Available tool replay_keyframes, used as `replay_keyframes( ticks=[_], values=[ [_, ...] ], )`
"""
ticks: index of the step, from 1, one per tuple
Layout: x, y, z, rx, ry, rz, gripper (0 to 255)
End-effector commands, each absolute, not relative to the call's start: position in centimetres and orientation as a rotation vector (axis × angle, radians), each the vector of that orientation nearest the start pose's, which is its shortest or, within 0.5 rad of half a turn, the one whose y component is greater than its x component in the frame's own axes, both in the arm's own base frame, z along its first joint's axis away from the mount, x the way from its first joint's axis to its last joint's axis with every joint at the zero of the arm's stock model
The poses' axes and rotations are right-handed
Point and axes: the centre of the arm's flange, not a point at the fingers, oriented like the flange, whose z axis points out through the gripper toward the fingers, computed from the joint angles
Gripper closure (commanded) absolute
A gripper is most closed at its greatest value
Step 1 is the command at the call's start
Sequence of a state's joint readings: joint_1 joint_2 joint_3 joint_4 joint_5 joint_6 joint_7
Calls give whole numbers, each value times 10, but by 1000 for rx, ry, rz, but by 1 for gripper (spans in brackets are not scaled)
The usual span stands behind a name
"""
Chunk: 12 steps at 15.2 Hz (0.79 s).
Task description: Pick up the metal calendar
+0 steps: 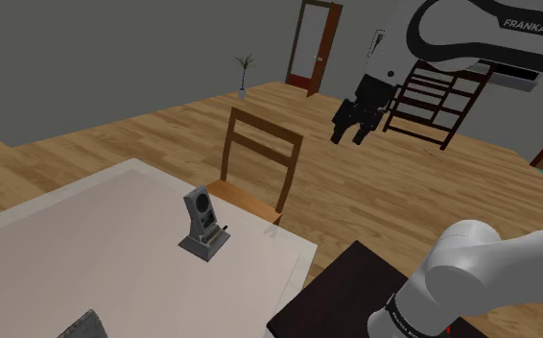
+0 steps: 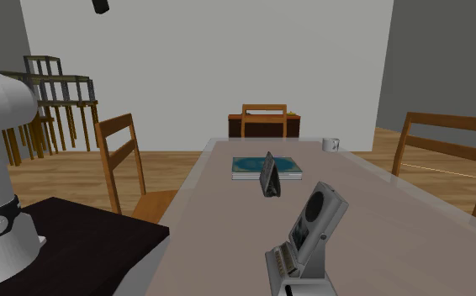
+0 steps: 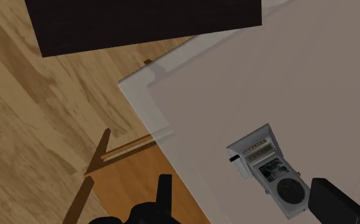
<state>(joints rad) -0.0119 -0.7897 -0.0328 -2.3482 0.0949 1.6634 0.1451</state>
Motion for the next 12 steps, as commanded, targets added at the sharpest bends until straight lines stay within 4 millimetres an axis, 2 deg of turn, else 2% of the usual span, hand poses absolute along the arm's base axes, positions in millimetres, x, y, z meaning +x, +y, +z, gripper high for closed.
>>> replay_keyframes(
  ticks=[1,12],
  values=[
    [315,-8,605,-3001,279,-148,0],
    [411,107,542,-3087,585,-100,0]
  ],
)
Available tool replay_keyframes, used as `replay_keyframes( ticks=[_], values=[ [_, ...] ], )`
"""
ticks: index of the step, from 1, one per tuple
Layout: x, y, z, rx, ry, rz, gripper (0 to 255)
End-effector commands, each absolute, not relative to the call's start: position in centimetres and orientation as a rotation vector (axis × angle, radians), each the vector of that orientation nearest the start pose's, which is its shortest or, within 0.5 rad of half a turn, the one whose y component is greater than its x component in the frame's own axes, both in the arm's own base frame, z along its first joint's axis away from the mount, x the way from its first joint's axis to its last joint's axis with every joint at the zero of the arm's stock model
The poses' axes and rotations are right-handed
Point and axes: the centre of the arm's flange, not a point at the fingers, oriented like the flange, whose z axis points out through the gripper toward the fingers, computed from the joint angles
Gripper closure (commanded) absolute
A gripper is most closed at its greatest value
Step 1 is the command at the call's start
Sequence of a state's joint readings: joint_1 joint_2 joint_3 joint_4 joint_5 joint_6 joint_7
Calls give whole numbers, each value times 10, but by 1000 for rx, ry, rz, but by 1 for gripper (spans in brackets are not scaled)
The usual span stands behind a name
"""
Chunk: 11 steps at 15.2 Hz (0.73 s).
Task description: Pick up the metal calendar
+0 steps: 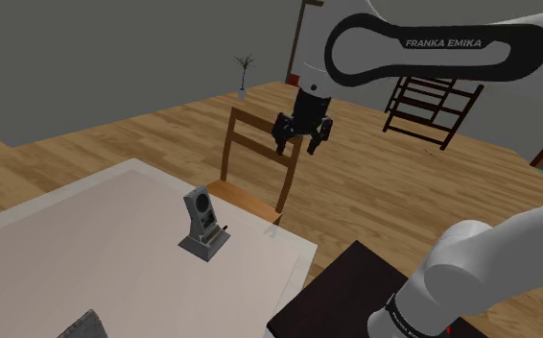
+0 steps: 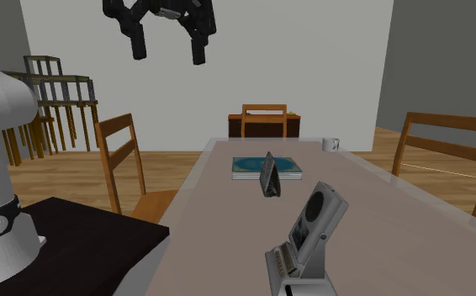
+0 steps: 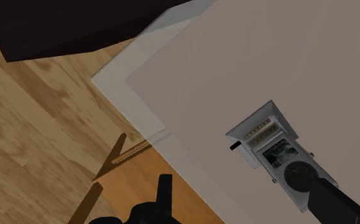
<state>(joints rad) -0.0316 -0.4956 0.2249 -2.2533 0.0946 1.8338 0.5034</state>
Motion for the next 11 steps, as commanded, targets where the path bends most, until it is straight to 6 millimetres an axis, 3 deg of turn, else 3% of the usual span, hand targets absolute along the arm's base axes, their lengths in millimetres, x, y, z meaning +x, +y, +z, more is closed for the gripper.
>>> replay_keyframes(
  ticks=[1,11],
  values=[
    [420,117,536,-3093,614,-96,0],
    [521,195,463,-3140,909,-48,0]
  ],
)
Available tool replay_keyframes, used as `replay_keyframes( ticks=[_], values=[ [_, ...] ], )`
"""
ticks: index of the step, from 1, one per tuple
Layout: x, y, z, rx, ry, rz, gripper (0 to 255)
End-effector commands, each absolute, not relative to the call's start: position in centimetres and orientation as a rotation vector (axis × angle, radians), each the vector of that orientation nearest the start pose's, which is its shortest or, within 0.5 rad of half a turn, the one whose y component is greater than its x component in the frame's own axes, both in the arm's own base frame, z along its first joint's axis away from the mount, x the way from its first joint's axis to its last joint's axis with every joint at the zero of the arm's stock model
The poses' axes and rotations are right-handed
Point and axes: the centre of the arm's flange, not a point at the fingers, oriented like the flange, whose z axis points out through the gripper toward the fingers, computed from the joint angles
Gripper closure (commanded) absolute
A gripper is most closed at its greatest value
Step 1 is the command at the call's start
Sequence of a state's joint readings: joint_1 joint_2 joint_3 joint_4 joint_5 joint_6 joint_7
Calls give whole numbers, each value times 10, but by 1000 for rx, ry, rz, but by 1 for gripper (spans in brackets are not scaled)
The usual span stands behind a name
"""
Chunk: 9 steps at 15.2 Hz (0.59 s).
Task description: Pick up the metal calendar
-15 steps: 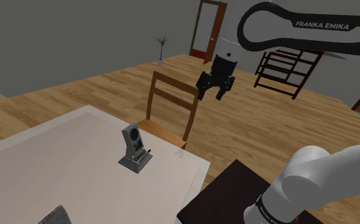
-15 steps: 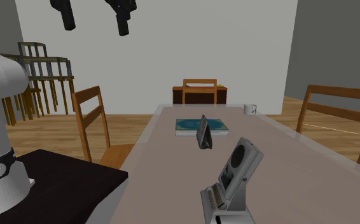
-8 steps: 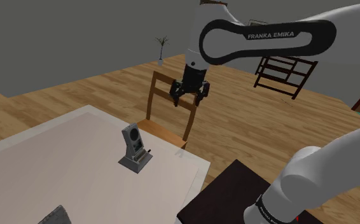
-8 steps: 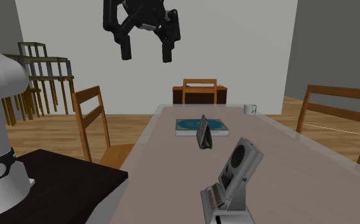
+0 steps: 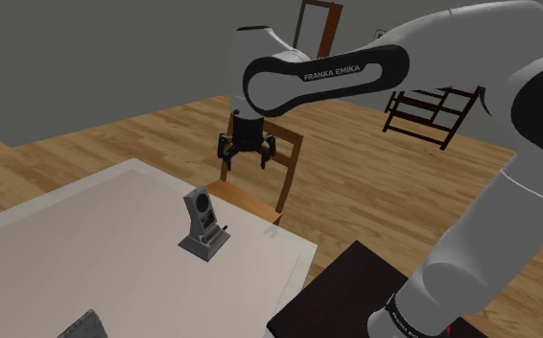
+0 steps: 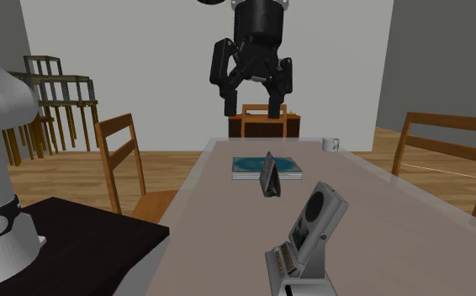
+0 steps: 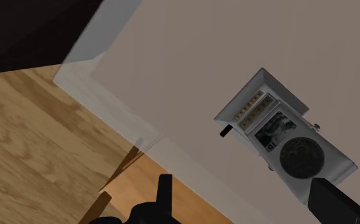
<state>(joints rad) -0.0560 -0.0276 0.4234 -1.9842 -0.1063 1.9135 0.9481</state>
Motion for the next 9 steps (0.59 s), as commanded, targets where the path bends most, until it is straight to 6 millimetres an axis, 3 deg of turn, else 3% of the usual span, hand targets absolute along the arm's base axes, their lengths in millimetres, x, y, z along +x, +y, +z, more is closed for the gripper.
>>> replay_keyframes(
  ticks=[1,9],
  values=[
    [532,201,455,-3143,940,-43,0],
    [619,243,387,-3155,1187,-1,0]
  ],
)
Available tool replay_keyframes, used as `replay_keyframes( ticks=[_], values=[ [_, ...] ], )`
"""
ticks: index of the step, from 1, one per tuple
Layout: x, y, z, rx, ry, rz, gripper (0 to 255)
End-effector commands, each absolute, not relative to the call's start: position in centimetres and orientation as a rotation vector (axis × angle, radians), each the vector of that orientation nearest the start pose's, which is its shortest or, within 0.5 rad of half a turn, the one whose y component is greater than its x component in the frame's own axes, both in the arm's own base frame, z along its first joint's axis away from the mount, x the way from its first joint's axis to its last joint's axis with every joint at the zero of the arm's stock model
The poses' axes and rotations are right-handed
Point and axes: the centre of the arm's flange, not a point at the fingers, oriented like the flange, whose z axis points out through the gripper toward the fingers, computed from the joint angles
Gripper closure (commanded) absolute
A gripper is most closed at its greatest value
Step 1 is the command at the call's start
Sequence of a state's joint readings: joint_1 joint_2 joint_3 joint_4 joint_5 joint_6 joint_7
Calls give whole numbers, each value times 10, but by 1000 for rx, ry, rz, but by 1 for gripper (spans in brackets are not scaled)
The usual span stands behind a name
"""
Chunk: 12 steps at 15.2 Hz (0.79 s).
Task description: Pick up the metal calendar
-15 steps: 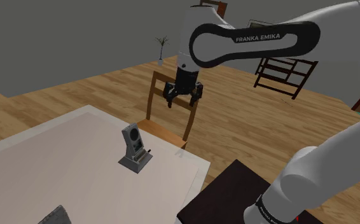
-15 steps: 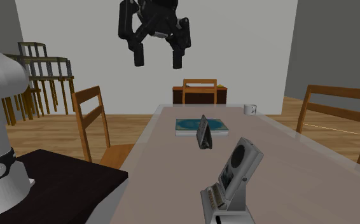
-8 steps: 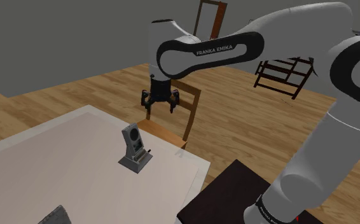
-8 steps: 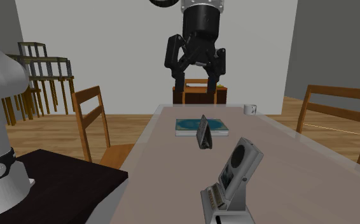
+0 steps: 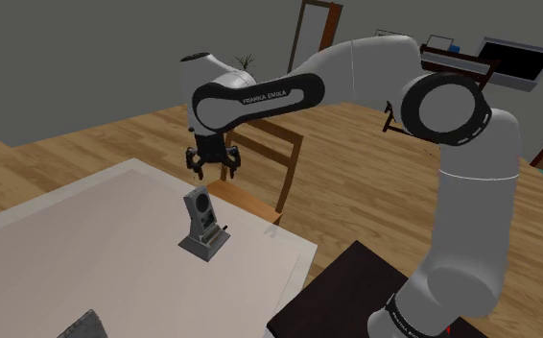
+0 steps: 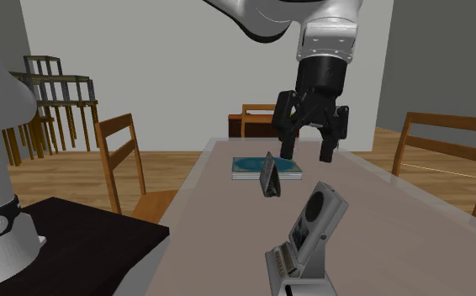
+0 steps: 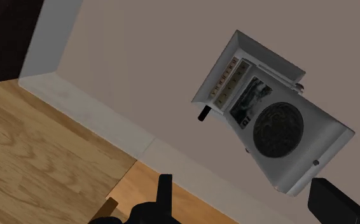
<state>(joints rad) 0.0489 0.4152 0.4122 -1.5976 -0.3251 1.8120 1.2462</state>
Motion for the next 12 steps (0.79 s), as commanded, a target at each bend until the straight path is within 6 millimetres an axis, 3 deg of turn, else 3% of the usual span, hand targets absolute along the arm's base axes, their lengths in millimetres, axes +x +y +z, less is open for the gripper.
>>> replay_keyframes(
  ticks=[1,5,12],
  values=[
    [630,247,378,-3155,1218,5,0],
    [671,259,345,-3152,1334,25,0],
    [671,259,308,-3152,1334,25,0]
  ],
)
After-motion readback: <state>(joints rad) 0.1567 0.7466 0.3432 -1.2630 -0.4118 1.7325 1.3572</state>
